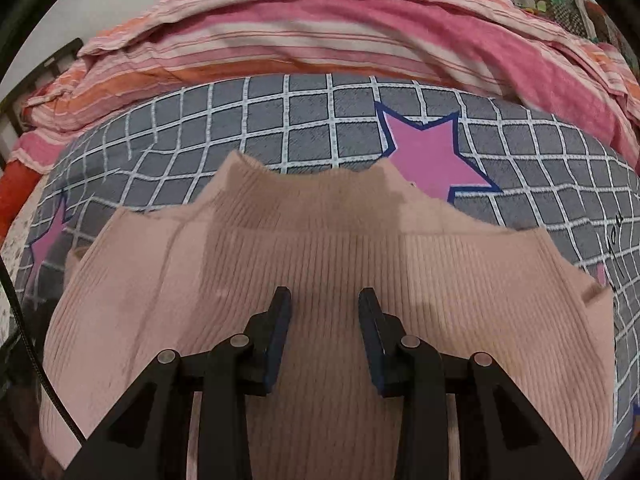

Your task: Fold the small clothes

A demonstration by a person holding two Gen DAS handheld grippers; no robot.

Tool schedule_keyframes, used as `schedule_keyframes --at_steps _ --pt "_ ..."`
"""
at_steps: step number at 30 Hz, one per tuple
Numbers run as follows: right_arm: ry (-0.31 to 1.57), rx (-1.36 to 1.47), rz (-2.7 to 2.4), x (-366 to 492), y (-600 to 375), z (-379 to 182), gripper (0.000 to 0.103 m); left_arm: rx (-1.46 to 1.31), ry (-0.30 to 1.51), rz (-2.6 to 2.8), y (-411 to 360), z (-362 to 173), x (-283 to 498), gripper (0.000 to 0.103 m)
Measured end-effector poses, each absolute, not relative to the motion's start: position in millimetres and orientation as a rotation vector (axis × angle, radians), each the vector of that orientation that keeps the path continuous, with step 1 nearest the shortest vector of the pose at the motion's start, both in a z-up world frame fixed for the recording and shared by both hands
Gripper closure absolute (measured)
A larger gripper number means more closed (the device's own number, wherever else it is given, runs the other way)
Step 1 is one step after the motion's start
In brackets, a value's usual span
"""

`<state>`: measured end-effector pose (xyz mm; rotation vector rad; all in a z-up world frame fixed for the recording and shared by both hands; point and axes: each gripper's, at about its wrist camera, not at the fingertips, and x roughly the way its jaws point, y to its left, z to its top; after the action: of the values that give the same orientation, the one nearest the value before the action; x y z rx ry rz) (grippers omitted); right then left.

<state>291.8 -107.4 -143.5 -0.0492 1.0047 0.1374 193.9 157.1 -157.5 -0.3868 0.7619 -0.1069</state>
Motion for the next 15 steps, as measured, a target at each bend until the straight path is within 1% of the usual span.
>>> schedule_keyframes --at_steps 8,15 --pt "1.007 -0.081 0.132 298 -103 -145 0.068 -0.437 0.755 -0.162 161 -156 189 0.047" --pt "1.012 -0.053 0.161 268 -108 -137 0.068 -0.454 0.755 -0.198 156 -139 178 0.047"
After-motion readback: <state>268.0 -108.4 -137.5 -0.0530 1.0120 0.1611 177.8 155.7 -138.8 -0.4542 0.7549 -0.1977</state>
